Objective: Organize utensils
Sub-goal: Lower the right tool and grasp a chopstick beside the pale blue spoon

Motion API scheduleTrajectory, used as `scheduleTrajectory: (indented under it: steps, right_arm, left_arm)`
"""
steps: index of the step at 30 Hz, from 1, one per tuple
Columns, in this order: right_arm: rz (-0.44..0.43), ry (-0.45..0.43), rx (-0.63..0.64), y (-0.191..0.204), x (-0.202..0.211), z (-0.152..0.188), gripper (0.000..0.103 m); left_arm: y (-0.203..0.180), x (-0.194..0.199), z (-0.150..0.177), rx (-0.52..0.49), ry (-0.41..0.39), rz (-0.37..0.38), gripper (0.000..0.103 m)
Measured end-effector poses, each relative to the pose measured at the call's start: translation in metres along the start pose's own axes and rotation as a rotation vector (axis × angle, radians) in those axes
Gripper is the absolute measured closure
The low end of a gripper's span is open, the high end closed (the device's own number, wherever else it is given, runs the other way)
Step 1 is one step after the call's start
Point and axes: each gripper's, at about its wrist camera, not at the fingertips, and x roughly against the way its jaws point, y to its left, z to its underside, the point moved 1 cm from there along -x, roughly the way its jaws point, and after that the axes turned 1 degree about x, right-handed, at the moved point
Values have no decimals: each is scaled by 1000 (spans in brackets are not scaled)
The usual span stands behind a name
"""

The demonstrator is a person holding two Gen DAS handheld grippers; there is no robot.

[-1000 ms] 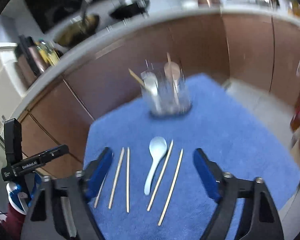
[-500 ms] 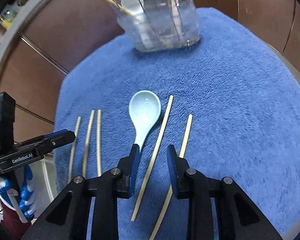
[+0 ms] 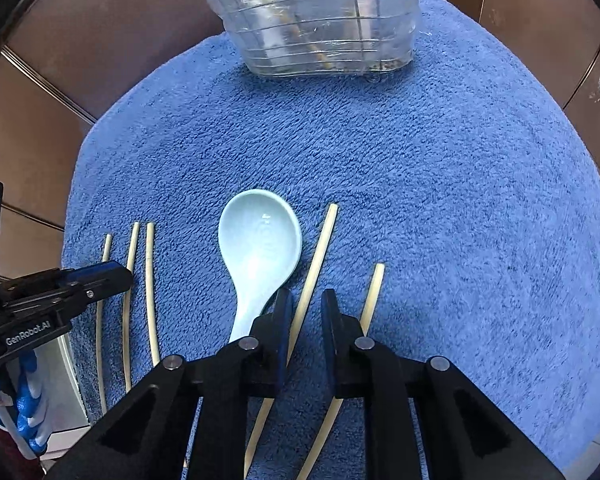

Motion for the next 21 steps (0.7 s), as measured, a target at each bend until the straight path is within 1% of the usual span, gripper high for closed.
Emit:
scheduleTrajectory:
  steps: [2,7,9,15,17,21]
  right_arm:
    - [10,12,7,2,-2,-2,90]
    - [26,15,8,11,-7,-13,93]
    - [21,11,2,11,-9,-14,94]
    - [-15,-13,-36,6,-3,-3,97]
    - [-30,-24,-48,3,0,0,97]
    - [-67,-70,-65,-2,18,12,98]
  left_arm:
    - [-3,-2,-4,-1,4,-9,84]
    - [-12,-3,-4,-7,5,-56,92]
    - [-10,-4,-5,2,6,-53,96]
    - [-15,-5,-1,12,-14,-49,97]
    - [-16,-2,5,12,-28,-44,98]
    - [-15,17,7,7,-94,-28,98]
